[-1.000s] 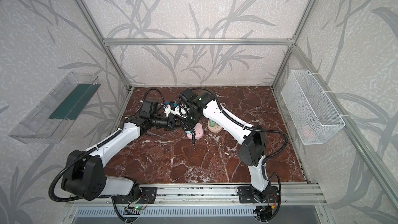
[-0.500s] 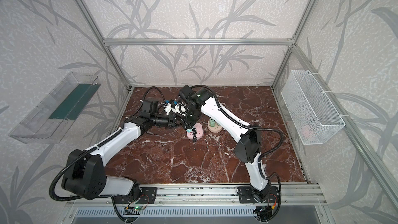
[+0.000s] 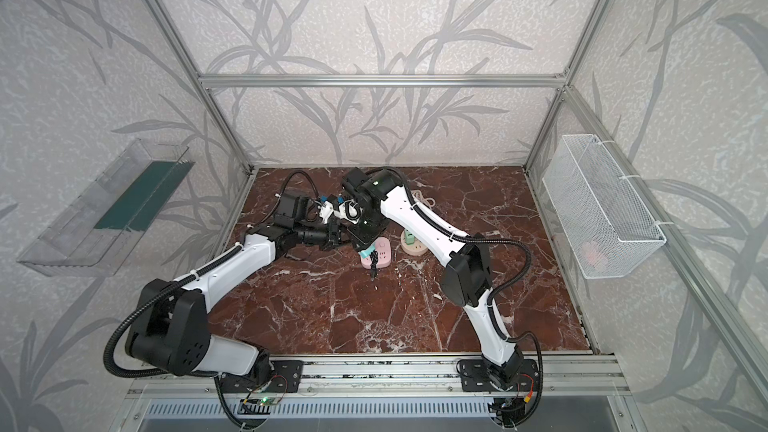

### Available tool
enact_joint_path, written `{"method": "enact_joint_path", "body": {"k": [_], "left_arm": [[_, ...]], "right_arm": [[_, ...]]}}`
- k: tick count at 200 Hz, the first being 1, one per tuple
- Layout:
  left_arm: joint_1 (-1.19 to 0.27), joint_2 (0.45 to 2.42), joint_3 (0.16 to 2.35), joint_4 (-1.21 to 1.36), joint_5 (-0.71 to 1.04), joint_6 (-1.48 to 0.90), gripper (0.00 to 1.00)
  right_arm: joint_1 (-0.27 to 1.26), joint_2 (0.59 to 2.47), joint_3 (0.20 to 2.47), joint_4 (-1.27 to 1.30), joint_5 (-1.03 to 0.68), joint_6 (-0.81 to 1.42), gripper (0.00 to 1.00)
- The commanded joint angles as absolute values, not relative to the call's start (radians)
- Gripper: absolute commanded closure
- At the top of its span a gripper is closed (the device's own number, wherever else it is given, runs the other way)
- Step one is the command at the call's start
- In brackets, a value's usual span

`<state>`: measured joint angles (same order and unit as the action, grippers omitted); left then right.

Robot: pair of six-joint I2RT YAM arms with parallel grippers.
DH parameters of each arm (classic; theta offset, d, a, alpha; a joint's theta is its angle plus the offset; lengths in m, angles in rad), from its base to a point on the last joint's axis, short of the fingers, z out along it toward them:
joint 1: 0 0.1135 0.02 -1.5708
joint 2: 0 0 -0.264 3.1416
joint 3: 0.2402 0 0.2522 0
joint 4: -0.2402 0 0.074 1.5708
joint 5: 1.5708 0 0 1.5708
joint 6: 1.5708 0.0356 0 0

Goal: Insert the plug

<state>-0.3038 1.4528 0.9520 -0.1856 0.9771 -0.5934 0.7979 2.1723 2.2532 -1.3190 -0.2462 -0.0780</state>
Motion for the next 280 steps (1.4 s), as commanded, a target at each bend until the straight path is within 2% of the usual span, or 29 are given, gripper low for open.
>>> {"method": "enact_joint_path", "body": {"k": [1, 29, 49, 71, 118, 135, 158, 178, 216, 280], "left_arm": [[-0.348, 1.454, 0.955, -0.299, 1.127, -0.575, 1.0], [-0.327, 1.455, 0.949, -0.283, 1.116, -0.594, 1.0], [-0.311, 1.455, 0.938, -0.246, 1.119, -0.623, 1.0], [-0.289, 1.445, 0.916, -0.172, 1.129, -0.678, 1.0], [-0.268, 1.468, 0.891, -0.035, 1.172, -0.785, 1.0], [-0.261, 1.475, 0.872, 0.062, 1.187, -0.864, 1.0], [-0.26, 1.48, 0.859, 0.146, 1.2, -0.943, 1.0], [-0.262, 1.471, 0.835, 0.259, 1.202, -1.036, 1.0], [-0.261, 1.47, 0.781, 0.57, 1.213, -1.31, 1.0], [-0.259, 1.49, 0.744, 0.783, 1.189, -1.486, 1.0]], "right_arm": [[0.773, 2.169, 2.267, -1.026, -0.235, -0.039, 0.98], [0.76, 2.154, 2.251, -1.008, -0.267, -0.003, 0.66], [0.745, 2.124, 2.206, -0.971, -0.307, 0.025, 0.5], [0.733, 2.062, 2.101, -0.889, -0.344, 0.049, 0.41], [0.714, 1.951, 1.906, -0.744, -0.362, 0.077, 0.32], [0.703, 1.881, 1.811, -0.67, -0.352, 0.092, 0.2], [0.689, 1.74, 1.58, -0.436, -0.325, 0.13, 0.12], [0.671, 1.629, 1.417, -0.26, -0.329, 0.16, 0.1], [0.669, 1.519, 1.243, -0.077, -0.341, 0.144, 0.11], [0.677, 1.397, 1.053, 0.088, -0.326, 0.135, 0.16]]}}
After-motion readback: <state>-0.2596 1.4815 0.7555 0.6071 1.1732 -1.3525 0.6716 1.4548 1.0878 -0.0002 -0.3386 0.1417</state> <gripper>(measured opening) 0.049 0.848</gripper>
